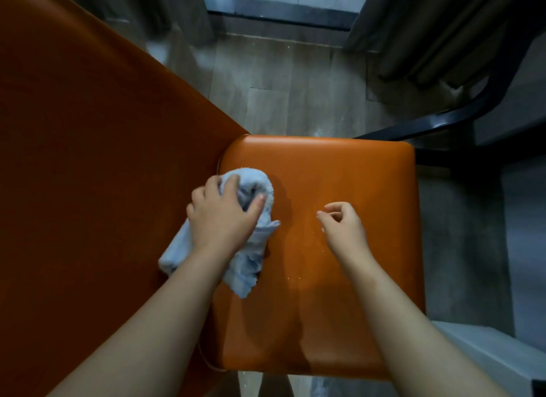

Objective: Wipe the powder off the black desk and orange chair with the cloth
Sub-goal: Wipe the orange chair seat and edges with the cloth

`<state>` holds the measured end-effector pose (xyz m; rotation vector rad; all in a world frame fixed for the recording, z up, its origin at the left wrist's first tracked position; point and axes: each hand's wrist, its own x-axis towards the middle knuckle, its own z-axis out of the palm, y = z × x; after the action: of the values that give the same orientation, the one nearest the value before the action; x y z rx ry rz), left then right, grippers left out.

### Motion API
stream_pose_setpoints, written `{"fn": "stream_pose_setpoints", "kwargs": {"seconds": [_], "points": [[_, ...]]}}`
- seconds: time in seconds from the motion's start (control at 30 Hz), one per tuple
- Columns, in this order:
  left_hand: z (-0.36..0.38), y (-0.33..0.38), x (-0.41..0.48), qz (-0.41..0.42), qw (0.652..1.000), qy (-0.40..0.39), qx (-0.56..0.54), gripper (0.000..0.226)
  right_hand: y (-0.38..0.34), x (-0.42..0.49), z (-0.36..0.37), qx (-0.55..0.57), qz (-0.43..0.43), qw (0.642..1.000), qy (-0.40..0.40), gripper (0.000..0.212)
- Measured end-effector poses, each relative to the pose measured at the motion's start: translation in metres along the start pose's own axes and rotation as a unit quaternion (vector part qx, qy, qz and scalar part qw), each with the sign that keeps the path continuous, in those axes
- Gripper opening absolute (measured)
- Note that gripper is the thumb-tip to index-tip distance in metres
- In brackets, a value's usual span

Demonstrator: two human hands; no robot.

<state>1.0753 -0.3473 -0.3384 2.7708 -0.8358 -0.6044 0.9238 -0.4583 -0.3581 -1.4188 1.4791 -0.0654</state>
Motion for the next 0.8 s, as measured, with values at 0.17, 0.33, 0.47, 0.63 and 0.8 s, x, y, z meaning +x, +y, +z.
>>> {"fn": "stream_pose_setpoints", "kwargs": {"seconds": [0.17,0.33,0.47,0.63,0.8], "points": [[0.016,-0.013,0.013,-0.023,0.986,0.026,-0.165,0.049,0.017,0.007,-0.001,-0.004,0.013,1.000,0.000,0.008],[0.046,-0.011,-0.003,-0.056,0.983,-0.169,0.036,0.112,0.028,0.007,0.004,0.011,0.008,1.000,-0.011,0.004],[0.035,-0.008,-0.002,-0.059,0.993,-0.106,-0.007,0.088,0.027,0.004,0.004,0.030,-0.001,0.999,-0.026,0.010],[-0.009,-0.008,0.004,0.024,0.996,0.070,0.048,0.060,0.026,0.011,-0.012,0.025,-0.002,1.000,-0.005,0.007],[0.013,0.020,0.011,-0.061,0.996,-0.058,0.040,0.064,0.028,0.016,-0.022,0.021,0.005,1.000,0.005,0.006]]}}
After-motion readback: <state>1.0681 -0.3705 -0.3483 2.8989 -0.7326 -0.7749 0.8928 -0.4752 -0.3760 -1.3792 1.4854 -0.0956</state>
